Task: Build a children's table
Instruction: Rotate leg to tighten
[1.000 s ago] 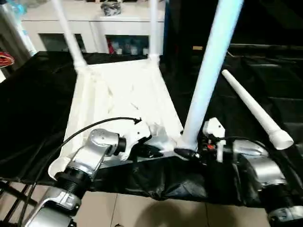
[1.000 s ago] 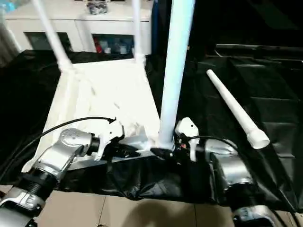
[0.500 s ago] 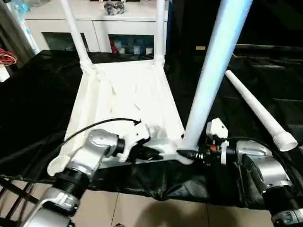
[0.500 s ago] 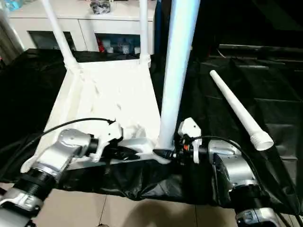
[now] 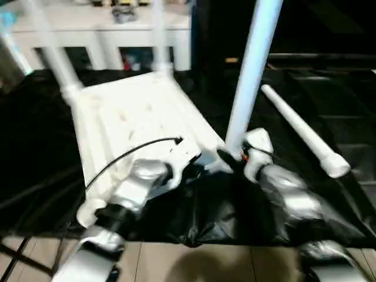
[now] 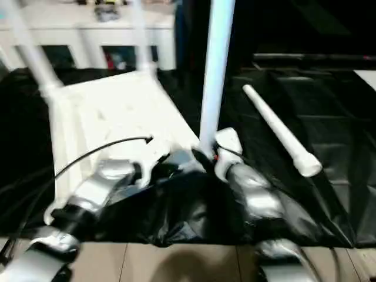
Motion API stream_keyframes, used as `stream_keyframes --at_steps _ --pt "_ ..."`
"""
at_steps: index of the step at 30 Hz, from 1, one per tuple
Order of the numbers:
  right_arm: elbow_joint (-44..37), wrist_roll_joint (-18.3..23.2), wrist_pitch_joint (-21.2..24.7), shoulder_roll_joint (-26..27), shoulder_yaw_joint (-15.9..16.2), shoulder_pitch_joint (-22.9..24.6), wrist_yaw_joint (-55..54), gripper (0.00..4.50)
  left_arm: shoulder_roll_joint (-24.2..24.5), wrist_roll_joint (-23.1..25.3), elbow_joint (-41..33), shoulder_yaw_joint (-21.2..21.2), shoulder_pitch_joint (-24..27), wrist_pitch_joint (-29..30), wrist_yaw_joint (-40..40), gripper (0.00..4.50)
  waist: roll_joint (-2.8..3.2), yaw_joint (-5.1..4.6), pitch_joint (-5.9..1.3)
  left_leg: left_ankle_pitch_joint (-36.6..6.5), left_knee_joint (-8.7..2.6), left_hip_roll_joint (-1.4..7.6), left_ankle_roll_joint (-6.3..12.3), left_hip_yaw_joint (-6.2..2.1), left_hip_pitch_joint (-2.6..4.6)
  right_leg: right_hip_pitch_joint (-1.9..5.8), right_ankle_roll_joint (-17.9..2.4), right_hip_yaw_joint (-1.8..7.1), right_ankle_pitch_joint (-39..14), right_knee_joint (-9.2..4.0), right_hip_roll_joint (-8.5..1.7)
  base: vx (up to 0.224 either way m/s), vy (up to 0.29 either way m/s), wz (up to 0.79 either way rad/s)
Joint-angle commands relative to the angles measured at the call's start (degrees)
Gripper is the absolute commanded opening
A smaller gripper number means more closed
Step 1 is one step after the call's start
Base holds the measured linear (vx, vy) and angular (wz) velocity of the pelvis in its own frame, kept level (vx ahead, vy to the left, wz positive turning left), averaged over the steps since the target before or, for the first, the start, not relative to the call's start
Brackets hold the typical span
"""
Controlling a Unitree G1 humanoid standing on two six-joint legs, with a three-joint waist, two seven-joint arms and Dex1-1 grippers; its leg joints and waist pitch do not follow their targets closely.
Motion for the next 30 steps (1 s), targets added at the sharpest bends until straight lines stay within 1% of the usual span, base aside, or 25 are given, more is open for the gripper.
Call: stream_keyframes --at_steps 1,2,3,4,6,7,8,9,12,13,14,16,18,19,20,21,22,24,25,26,27,28,29,30 --pt "1.8 -2.0 -1.2 4.6 5.0 -0.7 2.6 2.73 -3.9 -1.5 -1.1 -0.7 -2.5 -2.0 1.6 0.0 -1.06 0.24 -3.92 -14.6 -3.64 1.58 4.32 -0.55 0.06 2.89 -10.9 2.29 -18.3 -4.3 -3.16 0.0 0.0 0.0" --pt "2.2 -1.5 -1.4 4.6 4.5 -1.0 2.5 3.28 -3.8 -1.5 -1.1 -0.7 -2.4 -2.1 1.7 0.0 -1.05 0.26 -3.89 -14.3 -3.63 1.56 4.55 -0.54 0.02 2.96 -11.0 2.27 -18.1 -4.29 -3.14 0.0 0.0 0.0" --pt "1.9 -0.1 -1.4 4.3 3.5 -1.0 3.9 3.42 -3.3 -1.6 -1.4 -0.9 -2.0 -2.6 0.8 0.0 -1.07 0.28 -3.83 -14.2 -3.61 1.53 4.89 -0.47 0.05 2.96 -11.1 2.24 -18.4 -4.33 -3.11 0.0 0.0 0.0" --pt "1.8 0.4 -1.3 4.2 3.3 -1.0 4.4 3.42 -3.1 -1.7 -1.5 -1.0 -1.9 -2.8 0.5 0.0 -1.06 0.33 -3.79 -14.5 -3.61 1.58 5.05 -0.47 0.12 2.97 -11.0 2.23 -19.2 -4.4 -3.16 0.0 0.0 0.0" --pt "1.0 1.0 -1.7 3.3 3.2 -0.8 7.1 3.49 -2.3 -1.9 -2.1 -1.2 -1.2 -3.9 -1.4 0.0 -1.02 0.3 -3.81 -14.3 -3.68 1.66 5.02 -0.52 0.04 3.01 -10.9 2.22 -19.2 -4.39 -3.11 0.0 0.0 0.0" --pt "0.1 1.0 -1.9 2.3 3.7 -0.4 8.9 3.78 -1.6 -2.2 -2.7 -1.3 -0.6 -4.4 -2.9 0.0 -1.02 0.25 -3.82 -14.6 -3.68 1.7 4.99 -0.52 0.1 2.97 -10.9 2.23 -19.2 -4.39 -3.11 0.0 0.0 0.0" --pt "-0.3 0.9 -2.1 1.6 4.1 -0.1 10.0 3.78 -1.1 -2.3 -3.1 -1.3 -0.3 -4.8 -3.8 0.0 -1.04 0.28 -3.85 -14.7 -3.67 1.71 5.09 -0.54 0.07 3.05 -11.0 2.23 -18.8 -4.31 -3.08 0.0 0.0 0.0" --pt "-1.5 0.5 -2.8 -0.3 5.4 0.9 13.2 3.78 0.1 -2.9 -4.1 -1.6 0.4 -5.3 -6.2 0.0 -1.1 0.4 -3.83 -14.7 -3.64 1.78 5.36 -0.51 0.05 3.1 -11.2 2.25 -18.3 -4.23 -3.11 0.0 0.0 0.0" --pt "-2.8 0.7 -3.4 -2.2 6.5 2.0 17.2 3.78 1.3 -3.6 -5.0 -2.0 1.1 -5.8 -8.9 0.0 -1.2 0.4 -3.85 -13.9 -3.58 1.77 5.95 -0.47 -0.01 3.12 -11.6 2.32 -17.4 -4.14 -3.15 0.0 0.0 0.0" --pt "-3.2 0.6 -4.0 -3.0 6.9 2.5 18.8 3.78 1.8 -3.8 -5.4 -2.1 1.3 -5.9 -9.8 0.0 -1.2 0.42 -3.85 -13.9 -3.58 1.8 5.92 -0.46 0.01 3.1 -11.7 2.31 -17.5 -4.09 -3.14 0.0 0.0 0.0" --pt "-4.5 1.3 -3.8 -4.4 7.3 3.3 22.0 3.78 2.8 -4.3 -6.0 -2.4 1.7 -6.0 -12.1 0.0 -1.29 0.52 -3.73 -14.4 -3.61 1.8 6.02 -0.45 0.03 3.09 -11.6 2.27 -18.6 -4.25 -3.14 0.0 0.0 0.0" --pt "-6.1 2.3 -3.3 -6.1 7.7 4.3 25.9 3.78 4.1 -4.7 -6.7 -2.7 2.0 -6.1 -14.5 0.0 -1.24 0.68 -3.73 -14.6 -3.63 1.91 6.11 -0.45 0.1 3.08 -11.3 2.38 -19.0 -4.25 -3.2 0.0 0.0 0.0" --pt "-8.2 3.9 -2.2 -8.1 7.9 5.3 31.2 3.78 5.7 -5.2 -7.4 -3.2 2.4 -5.9 -17.9 0.0 -1.12 1.09 -3.81 -14.1 -3.64 2.08 6.27 -0.42 0.29 2.89 -11.8 2.45 -17.9 -4.07 -3.09 0.0 0.0 0.0" --pt "-9.2 4.7 -1.6 -9.1 8.1 5.7 33.7 3.78 6.5 -5.4 -7.7 -3.5 2.6 -5.6 -19.3 0.0 -1.04 1.55 -3.75 -14.2 -3.74 2.26 6.22 -0.37 0.32 2.84 -12.0 2.52 -17.4 -3.99 -3.03 0.0 0.0 0.0" --pt "-9.9 5.1 -1.2 -9.6 8.2 6.0 35.2 3.78 6.9 -5.4 -7.9 -3.6 2.7 -5.3 -20.2 0.0 -1.04 1.55 -3.75 -14.2 -3.74 2.26 6.22 -0.37 0.32 2.84 -12.0 2.52 -17.4 -3.99 -3.03 0.0 0.0 0.0" --pt "-10.6 5.6 -0.4 -10.2 8.3 6.3 36.7 3.78 7.3 -5.6 -8.2 -3.8 2.8 -5.2 -21.4 0.0 -1.02 1.97 -3.76 -14.1 -3.73 2.35 6.08 -0.32 0.51 2.76 -12.1 2.53 -17.1 -3.91 -2.99 0.0 0.0 0.0" --pt "-11.8 6.1 0.7 -11.4 8.8 6.7 39.3 3.78 8.4 -6.0 -8.9 -4.2 3.1 -4.8 -23.7 0.0 -1.01 2.19 -3.79 -14.0 -3.76 2.41 6.02 -0.33 0.49 2.86 -12.4 2.56 -16.5 -3.75 -3.01 0.0 0.0 0.0" --pt "-12.4 6.4 1.2 -12.2 9.1 7.0 40.7 3.78 9.0 -6.1 -9.3 -4.4 3.4 -4.5 -24.8 0.0 -0.94 2.41 -3.83 -13.2 -3.76 2.46 6.06 -0.33 0.35 2.9 -12.6 2.54 -15.4 -3.58 -2.99 0.0 0.0 0.0" --pt "-13.8 6.7 2.6 -13.7 10.1 7.6 43.3 3.78 10.1 -6.4 -9.9 -4.6 3.6 -3.8 -26.5 0.0 -0.96 2.53 -3.82 -13.4 -3.75 2.47 5.85 -0.31 0.38 2.82 -12.7 2.58 -15.3 -3.56 -3.07 0.0 0.0 0.0" --pt "-14.4 7.0 3.3 -14.2 10.4 7.9 44.2 3.78 10.5 -6.5 -10.1 -4.6 3.6 -3.6 -27.1 0.0 -1.12 2.78 -3.78 -13.2 -3.76 2.38 5.8 -0.3 0.4 2.93 -12.6 2.58 -15.7 -3.56 -3.04 0.0 0.0 0.0" --pt "-14.9 7.1 3.7 -14.6 10.6 8.1 44.9 3.65 10.7 -6.6 -10.3 -4.7 3.7 -3.4 -27.6 0.0 -1.12 2.78 -3.78 -13.2 -3.76 2.38 5.8 -0.3 0.4 2.93 -12.6 2.58 -15.7 -3.56 -3.04 0.0 0.0 0.0" --pt "-16.3 7.9 4.9 -15.4 11.0 8.7 46.7 3.46 11.4 -7.1 -10.7 -4.8 3.7 -2.7 -28.9 0.0 -1.09 3.03 -3.73 -13.3 -3.77 2.41 5.68 -0.24 0.56 2.77 -12.3 2.64 -16.6 -3.73 -3.07 0.0 0.0 0.0" --pt "-16.6 7.9 5.1 -15.6 11.1 8.8 47.0 3.46 11.6 -7.1 -10.8 -4.9 3.7 -2.7 -29.1 0.0 -1.07 3.22 -3.75 -13.3 -3.79 2.45 5.43 -0.26 0.49 2.81 -12.1 2.65 -17.0 -3.73 -3.16 0.0 0.0 0.0" --pt "-16.9 8.0 5.3 -15.8 11.2 9.0 47.3 3.46 11.8 -7.2 -10.8 -4.9 3.7 -2.7 -29.4 0.0 -1.1 3.2 -3.71 -13.3 -3.83 2.44 5.29 -0.28 0.5 2.78 -12.0 2.65 -17.2 -3.74 -3.1 0.0 0.0 0.0"
